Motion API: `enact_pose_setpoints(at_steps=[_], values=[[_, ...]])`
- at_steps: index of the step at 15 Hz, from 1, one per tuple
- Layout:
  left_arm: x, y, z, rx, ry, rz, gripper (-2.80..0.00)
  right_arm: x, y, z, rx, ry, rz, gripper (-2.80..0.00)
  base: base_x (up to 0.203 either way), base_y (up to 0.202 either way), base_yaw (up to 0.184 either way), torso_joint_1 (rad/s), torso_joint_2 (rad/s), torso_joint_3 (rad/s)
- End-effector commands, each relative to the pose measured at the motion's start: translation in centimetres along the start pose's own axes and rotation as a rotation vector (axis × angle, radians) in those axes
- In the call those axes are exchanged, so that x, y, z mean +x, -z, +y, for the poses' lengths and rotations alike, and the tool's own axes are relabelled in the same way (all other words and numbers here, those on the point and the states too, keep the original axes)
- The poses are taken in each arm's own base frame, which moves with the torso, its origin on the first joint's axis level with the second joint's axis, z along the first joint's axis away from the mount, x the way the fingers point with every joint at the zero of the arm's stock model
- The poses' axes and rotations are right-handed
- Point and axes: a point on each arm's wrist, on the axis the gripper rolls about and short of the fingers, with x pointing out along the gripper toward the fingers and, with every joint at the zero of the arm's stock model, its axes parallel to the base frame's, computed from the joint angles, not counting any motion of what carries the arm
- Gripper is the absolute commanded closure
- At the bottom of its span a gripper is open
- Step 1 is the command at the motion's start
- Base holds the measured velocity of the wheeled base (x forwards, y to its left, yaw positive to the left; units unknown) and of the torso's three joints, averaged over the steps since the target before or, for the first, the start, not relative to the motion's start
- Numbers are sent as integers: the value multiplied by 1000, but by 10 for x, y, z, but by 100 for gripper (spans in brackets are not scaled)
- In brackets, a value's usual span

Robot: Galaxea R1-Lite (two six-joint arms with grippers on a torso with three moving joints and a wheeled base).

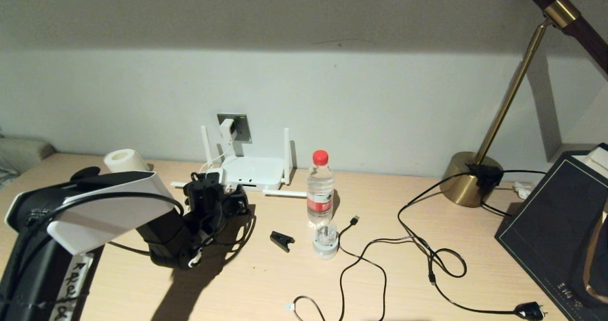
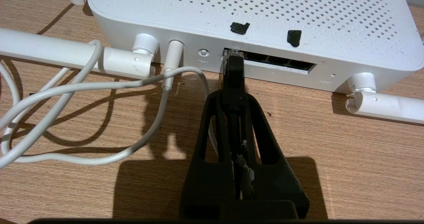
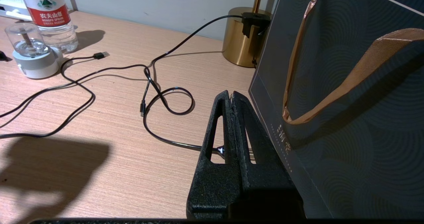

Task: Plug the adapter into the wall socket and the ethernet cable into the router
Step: Plug cable into router interface

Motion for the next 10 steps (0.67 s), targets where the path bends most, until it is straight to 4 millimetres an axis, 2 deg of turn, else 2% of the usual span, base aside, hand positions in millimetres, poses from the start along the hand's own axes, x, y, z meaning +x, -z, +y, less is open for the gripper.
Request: enact_pose_setpoints(at_steps=[1,10], values=[[2,1,1,-3,-3,-7,0,2,9,1,0,-5,33,0,0,0,0,0,0,0],[5,2,1,2,8,-9,0,2,10,1,0,-5,36,0,0,0,0,0,0,0]])
